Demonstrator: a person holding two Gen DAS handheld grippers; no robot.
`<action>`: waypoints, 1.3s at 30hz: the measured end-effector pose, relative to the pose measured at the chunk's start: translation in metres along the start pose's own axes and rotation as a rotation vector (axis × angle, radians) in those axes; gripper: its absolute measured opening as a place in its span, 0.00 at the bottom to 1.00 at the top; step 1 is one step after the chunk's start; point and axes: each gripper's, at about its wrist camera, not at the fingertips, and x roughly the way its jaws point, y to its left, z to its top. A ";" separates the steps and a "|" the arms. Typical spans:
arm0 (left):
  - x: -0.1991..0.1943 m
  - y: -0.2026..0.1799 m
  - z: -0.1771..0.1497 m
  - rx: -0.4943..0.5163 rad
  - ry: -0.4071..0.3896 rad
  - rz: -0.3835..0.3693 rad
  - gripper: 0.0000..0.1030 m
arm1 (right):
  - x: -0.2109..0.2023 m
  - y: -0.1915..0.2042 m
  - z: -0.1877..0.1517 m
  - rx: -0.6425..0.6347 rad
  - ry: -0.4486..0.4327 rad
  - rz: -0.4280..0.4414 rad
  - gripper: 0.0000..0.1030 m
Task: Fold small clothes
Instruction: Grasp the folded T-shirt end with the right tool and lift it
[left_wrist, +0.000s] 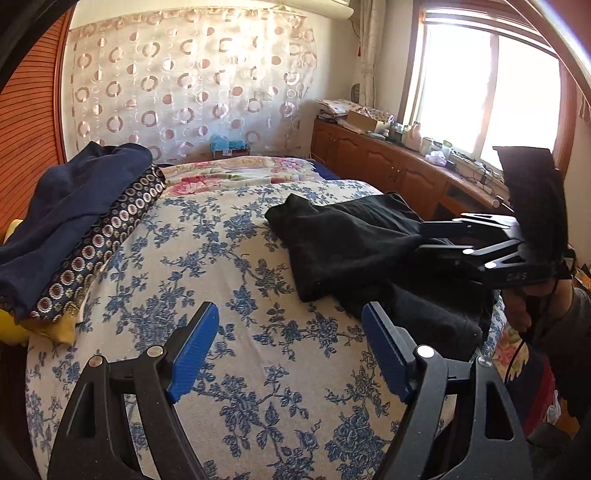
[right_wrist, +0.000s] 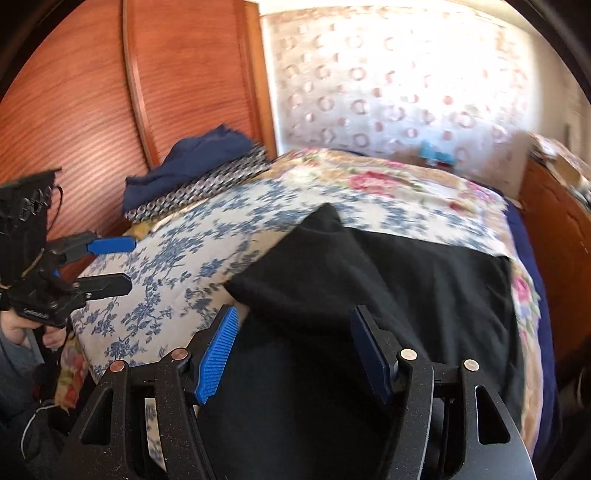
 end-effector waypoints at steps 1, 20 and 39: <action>-0.002 0.003 0.000 -0.003 -0.004 0.003 0.78 | 0.010 0.006 0.005 -0.020 0.021 0.012 0.64; -0.001 0.017 -0.016 -0.038 0.015 0.003 0.78 | 0.107 0.023 0.042 -0.195 0.243 -0.004 0.10; 0.013 -0.004 -0.020 -0.003 0.046 -0.034 0.78 | 0.049 -0.050 0.062 0.140 0.012 0.104 0.09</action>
